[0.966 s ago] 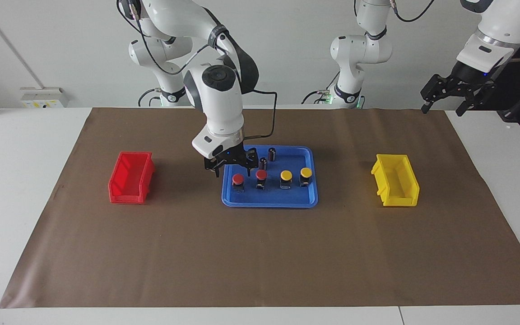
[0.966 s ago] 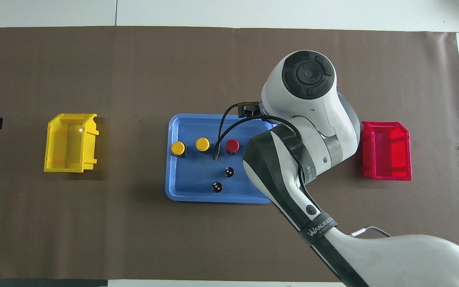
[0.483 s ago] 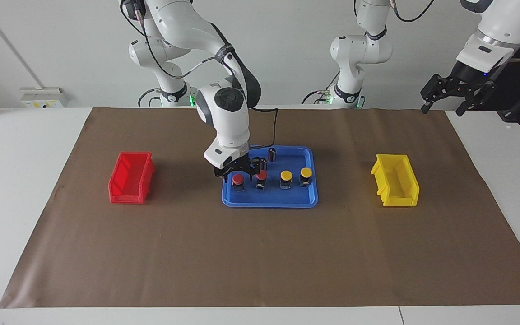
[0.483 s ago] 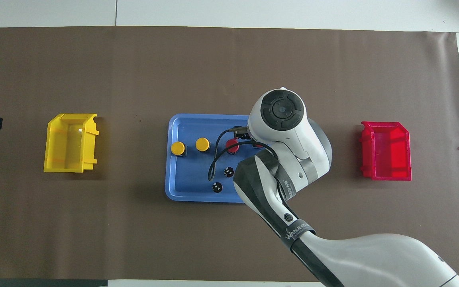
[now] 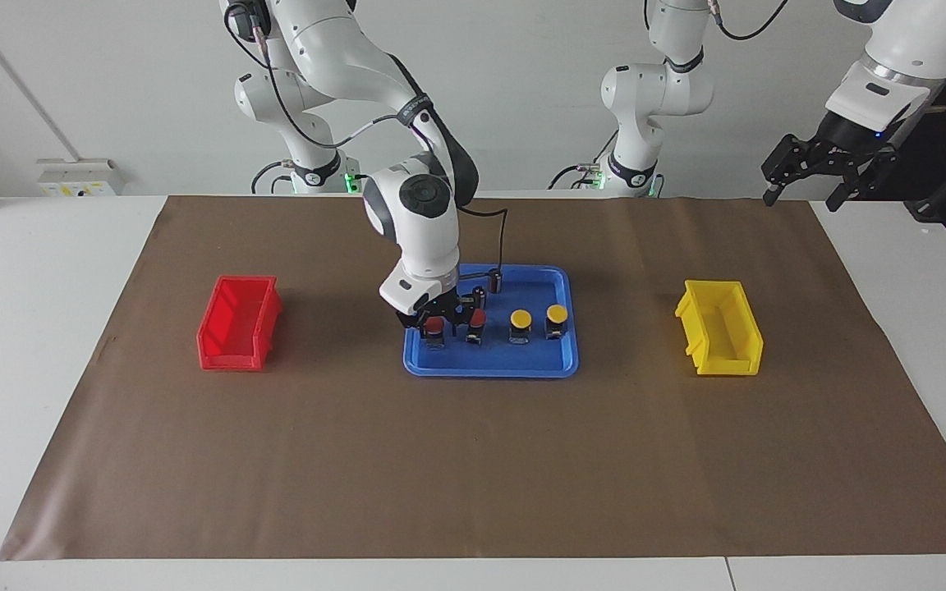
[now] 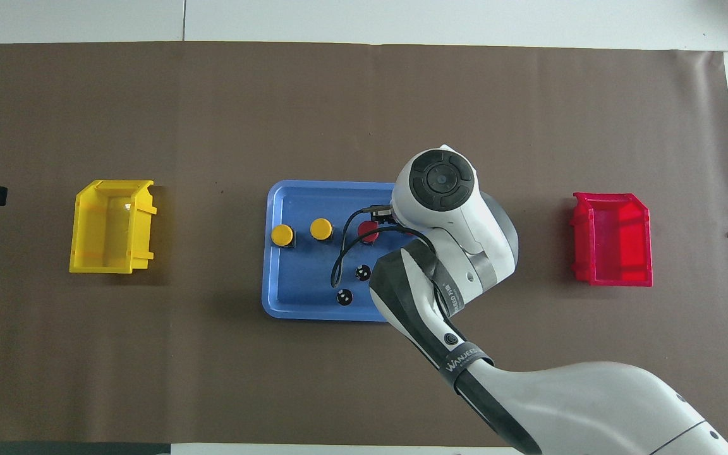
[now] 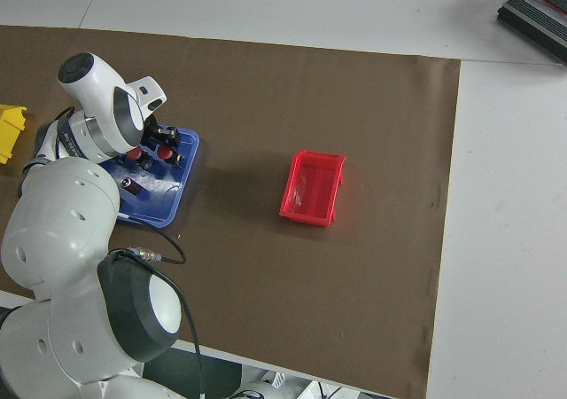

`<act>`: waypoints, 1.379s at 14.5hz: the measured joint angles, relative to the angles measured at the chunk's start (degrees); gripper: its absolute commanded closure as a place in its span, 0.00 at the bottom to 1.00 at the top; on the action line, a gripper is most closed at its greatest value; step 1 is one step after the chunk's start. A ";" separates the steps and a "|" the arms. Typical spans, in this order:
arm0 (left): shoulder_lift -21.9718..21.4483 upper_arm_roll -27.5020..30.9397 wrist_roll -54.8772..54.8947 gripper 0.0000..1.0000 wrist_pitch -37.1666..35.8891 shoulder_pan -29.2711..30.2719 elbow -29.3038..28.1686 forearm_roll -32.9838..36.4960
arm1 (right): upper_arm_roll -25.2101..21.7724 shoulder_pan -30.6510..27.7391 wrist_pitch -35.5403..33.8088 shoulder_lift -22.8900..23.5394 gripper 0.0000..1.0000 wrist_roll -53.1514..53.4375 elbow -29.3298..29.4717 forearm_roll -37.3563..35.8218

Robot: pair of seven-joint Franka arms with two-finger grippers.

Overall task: Sort red and yellow buttons by color
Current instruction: 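Carry the red button to the red bin while the left gripper reaches the tray, then grasp a yellow button with the left gripper while the right gripper releases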

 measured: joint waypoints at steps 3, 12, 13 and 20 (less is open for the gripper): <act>-0.31 0.14 -0.20 0.00 -0.18 0.01 -0.23 0.00 | -0.08 -0.40 -3.40 -0.08 0.90 0.00 1.72 -0.01; 1.70 -5.81 -28.27 0.12 22.50 -13.92 -15.99 0.49 | -0.60 -21.08 -27.08 -10.36 0.89 -29.90 9.41 2.51; 3.17 -6.13 -31.54 0.15 25.23 -16.75 -17.80 0.63 | -0.66 -24.77 -27.12 -12.35 0.89 -34.96 6.70 3.46; 9.92 -6.18 -34.02 0.27 36.69 -22.28 -26.23 0.67 | -0.75 -37.03 -10.14 -20.56 0.89 -51.34 -15.97 4.97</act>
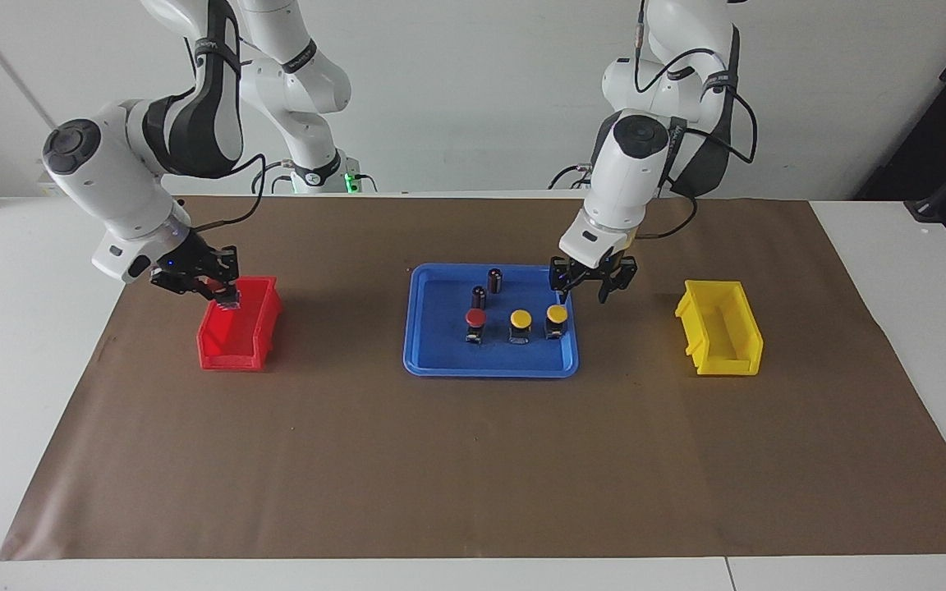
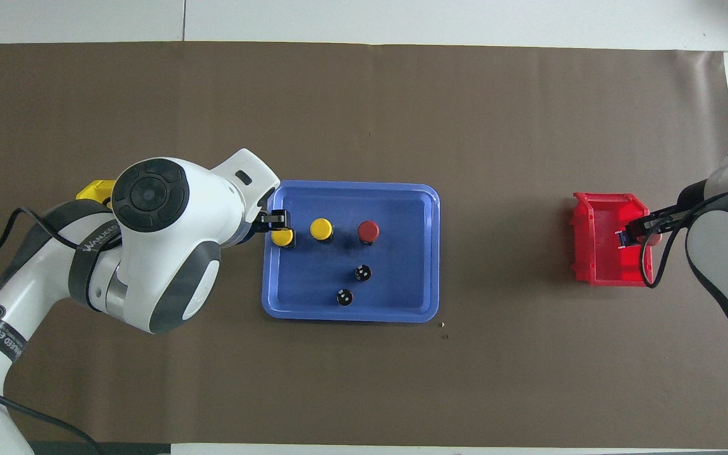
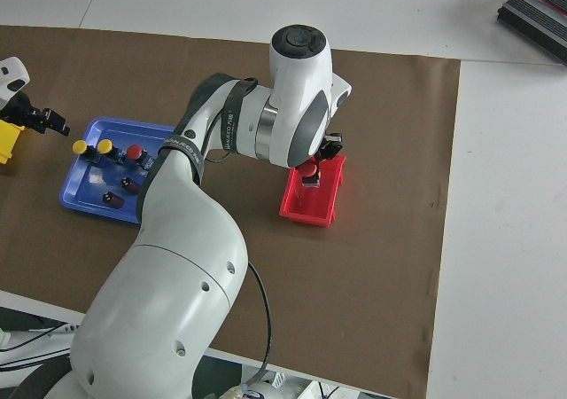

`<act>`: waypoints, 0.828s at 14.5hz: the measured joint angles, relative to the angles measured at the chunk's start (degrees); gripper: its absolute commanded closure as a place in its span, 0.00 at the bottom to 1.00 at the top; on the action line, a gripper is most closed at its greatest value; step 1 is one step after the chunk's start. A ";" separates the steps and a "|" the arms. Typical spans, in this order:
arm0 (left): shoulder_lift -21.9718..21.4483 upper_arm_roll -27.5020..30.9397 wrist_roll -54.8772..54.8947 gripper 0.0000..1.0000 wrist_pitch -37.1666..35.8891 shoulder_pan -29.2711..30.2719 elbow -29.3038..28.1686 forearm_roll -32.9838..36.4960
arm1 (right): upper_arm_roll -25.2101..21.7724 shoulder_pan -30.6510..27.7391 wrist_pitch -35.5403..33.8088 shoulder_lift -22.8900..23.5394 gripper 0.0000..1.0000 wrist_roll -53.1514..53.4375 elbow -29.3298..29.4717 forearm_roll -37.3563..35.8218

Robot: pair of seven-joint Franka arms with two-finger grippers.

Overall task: Sort red and yellow buttons by color
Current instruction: 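Grasp a yellow button with the left gripper while the right gripper releases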

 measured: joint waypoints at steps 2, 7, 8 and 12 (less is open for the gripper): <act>0.28 0.01 -1.15 0.27 1.61 -1.08 -1.27 0.00 | 0.39 0.03 4.89 -1.46 0.89 0.00 -5.24 0.00; 2.66 -0.01 -3.97 0.28 4.95 -3.68 -1.63 0.00 | 0.54 0.03 12.02 -2.53 0.89 0.00 -10.78 0.56; 3.16 0.00 -4.05 0.29 5.28 -3.79 -1.63 0.00 | 0.54 0.03 13.71 -2.52 0.89 0.00 -12.13 0.59; 3.73 0.24 -4.08 0.31 6.34 -3.80 -1.64 0.00 | 0.53 0.02 14.96 -2.54 0.65 0.00 -13.56 0.61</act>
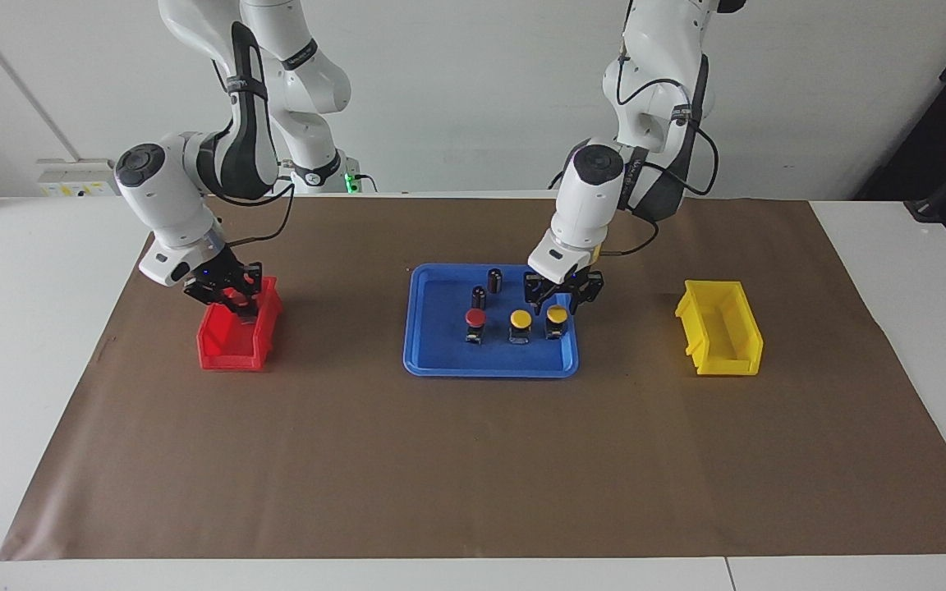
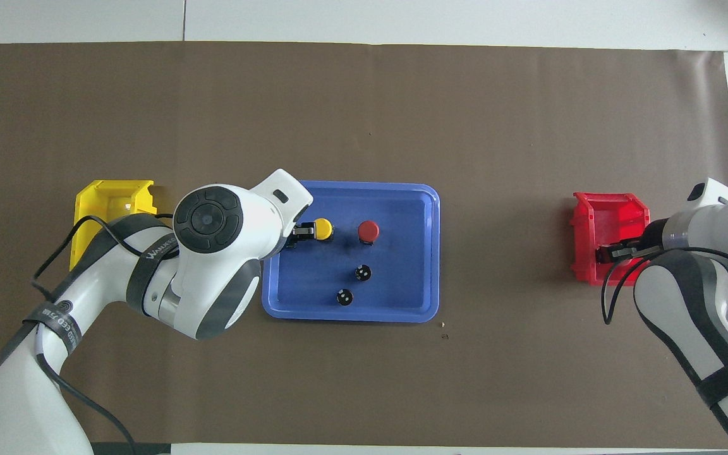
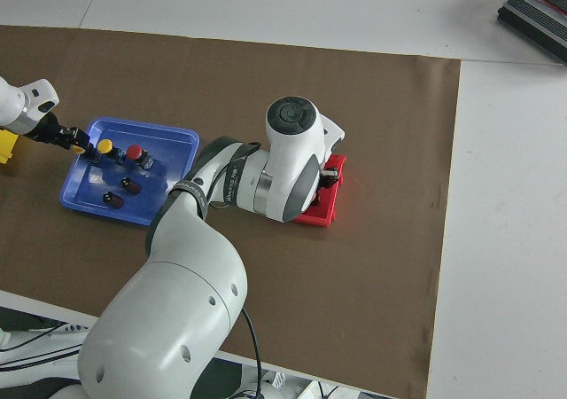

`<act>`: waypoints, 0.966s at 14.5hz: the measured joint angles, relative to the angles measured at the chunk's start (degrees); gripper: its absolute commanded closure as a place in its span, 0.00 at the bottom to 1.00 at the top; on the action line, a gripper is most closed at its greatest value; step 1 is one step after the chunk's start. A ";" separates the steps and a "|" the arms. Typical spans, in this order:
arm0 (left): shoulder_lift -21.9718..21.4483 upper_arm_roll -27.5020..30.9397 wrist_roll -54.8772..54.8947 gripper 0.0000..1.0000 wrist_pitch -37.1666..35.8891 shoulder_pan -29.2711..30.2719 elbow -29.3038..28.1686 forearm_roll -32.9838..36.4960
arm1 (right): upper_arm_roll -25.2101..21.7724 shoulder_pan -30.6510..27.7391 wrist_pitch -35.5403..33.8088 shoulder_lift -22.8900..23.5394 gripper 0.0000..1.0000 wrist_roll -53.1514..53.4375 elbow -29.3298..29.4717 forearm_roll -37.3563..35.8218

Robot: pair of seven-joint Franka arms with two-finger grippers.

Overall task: Sort red and yellow buttons by color
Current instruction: 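Grasp a yellow button with the left gripper while the right gripper releases, then carry the yellow button to the yellow bin while the right gripper reaches the tray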

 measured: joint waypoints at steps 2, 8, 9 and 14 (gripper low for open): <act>0.60 0.13 0.00 0.32 0.46 0.00 -0.01 0.00 | -0.02 0.00 0.00 -0.03 0.29 0.00 0.00 0.01; 1.38 0.55 -0.74 0.99 1.01 0.17 0.02 0.00 | 0.09 0.27 -11.95 0.20 0.02 0.19 9.73 0.06; 1.38 0.58 -1.59 0.99 0.95 0.21 0.18 0.00 | 0.23 0.99 -15.73 0.53 0.01 1.43 13.79 0.23; -1.50 0.56 -3.11 0.99 -16.47 -0.04 9.86 0.01 | 1.25 18.52 -19.69 5.27 0.01 28.54 27.19 0.68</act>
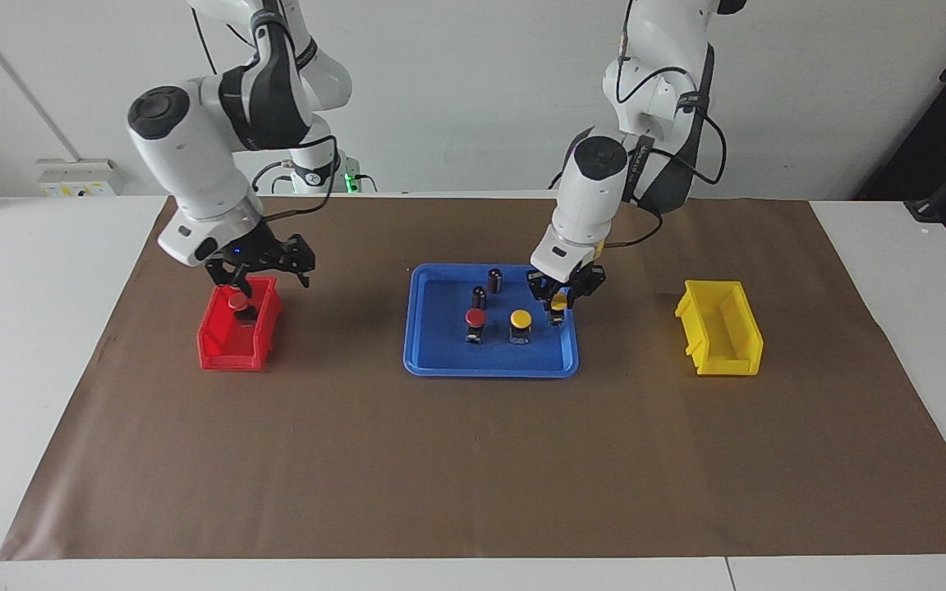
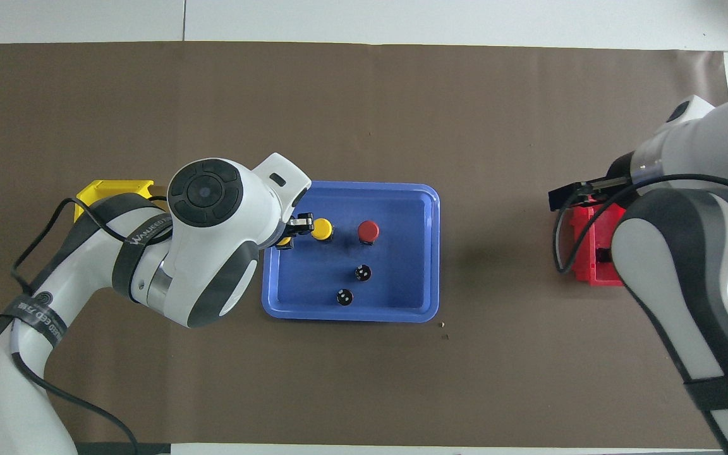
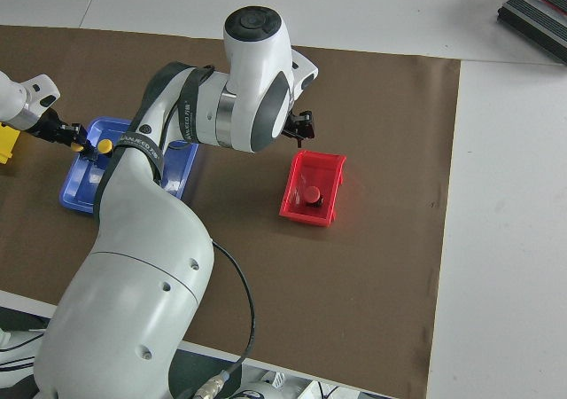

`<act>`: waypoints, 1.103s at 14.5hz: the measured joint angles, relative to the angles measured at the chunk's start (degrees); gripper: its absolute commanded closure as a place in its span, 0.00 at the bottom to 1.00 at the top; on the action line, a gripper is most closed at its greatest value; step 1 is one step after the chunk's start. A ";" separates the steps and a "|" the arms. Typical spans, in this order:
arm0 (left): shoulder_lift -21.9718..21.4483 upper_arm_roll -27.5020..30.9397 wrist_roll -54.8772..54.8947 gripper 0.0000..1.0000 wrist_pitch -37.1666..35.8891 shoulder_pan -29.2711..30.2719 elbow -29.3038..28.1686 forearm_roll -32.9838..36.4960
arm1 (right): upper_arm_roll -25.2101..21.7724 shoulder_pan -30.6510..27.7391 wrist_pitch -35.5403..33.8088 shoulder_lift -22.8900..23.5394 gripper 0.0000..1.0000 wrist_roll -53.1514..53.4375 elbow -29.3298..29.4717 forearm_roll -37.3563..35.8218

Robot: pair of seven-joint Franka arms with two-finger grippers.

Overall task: Sort red and yellow buttons by color
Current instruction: 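Carry the yellow button to the yellow bin while the right gripper reaches the tray, then grasp the second red button with the right gripper while the left gripper releases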

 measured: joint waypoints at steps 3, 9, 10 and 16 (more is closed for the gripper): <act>-5.08 0.71 6.75 0.99 -7.51 4.41 1.77 0.42 | 0.46 13.13 3.82 4.75 0.01 19.64 3.92 -3.34; -7.60 1.70 34.59 0.99 -11.32 24.74 0.63 0.45 | 0.34 25.19 9.91 20.15 0.08 36.26 12.09 -9.66; -7.66 1.71 37.06 0.99 -10.44 26.57 -0.44 0.46 | 0.18 25.17 10.97 21.45 0.12 36.27 12.05 -9.73; -7.69 1.56 42.27 0.99 0.98 29.67 -10.67 0.45 | -0.36 24.80 12.98 21.85 0.28 36.26 9.72 -9.75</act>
